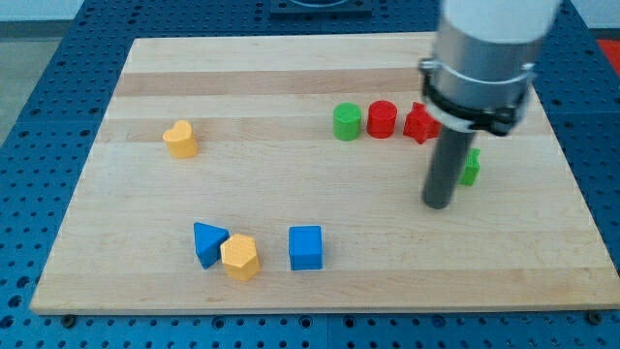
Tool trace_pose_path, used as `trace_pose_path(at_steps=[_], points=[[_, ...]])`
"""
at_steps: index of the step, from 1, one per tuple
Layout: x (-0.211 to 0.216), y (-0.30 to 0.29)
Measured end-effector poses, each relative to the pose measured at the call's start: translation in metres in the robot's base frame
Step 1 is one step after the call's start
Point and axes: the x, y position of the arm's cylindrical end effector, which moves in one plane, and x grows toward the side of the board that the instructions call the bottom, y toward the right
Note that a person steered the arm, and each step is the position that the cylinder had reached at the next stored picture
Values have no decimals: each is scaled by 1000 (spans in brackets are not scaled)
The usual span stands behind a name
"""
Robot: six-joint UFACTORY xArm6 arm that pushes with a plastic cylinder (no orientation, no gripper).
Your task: Slightly push the yellow heart to the top left center
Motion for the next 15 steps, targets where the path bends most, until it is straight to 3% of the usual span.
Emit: trace_pose_path(at_steps=[2,3,10,11,12,13,15], points=[[-74,31],[-89,36],[-53,72],[-15,69],[8,17],[2,-51],[-69,-199]])
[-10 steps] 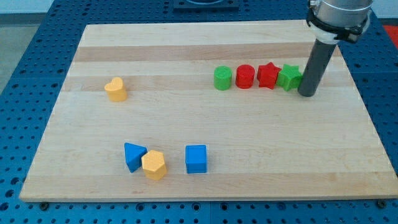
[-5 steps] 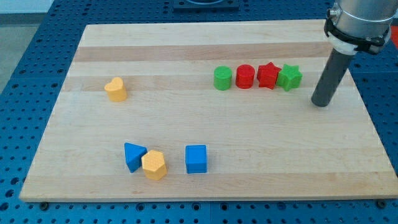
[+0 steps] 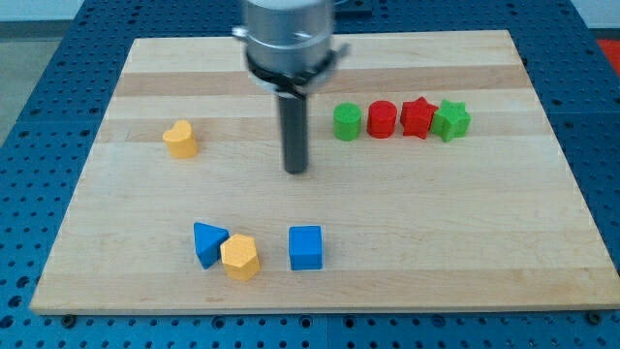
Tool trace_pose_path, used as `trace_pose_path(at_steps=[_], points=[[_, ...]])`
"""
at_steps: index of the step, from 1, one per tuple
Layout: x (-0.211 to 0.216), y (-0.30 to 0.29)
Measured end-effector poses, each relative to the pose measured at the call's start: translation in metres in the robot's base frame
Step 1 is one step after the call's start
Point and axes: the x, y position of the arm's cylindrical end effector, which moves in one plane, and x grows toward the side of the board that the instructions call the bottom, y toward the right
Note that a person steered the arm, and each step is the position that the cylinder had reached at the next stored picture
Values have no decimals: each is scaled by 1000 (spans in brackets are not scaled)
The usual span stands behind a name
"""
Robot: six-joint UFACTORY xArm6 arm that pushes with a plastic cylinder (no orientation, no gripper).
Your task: Slightly push the yellow heart to the top left center
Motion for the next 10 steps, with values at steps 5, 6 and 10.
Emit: trace_pose_path(at_steps=[5,6,10], points=[[-8,-175],[12,-118],[-53,-205]])
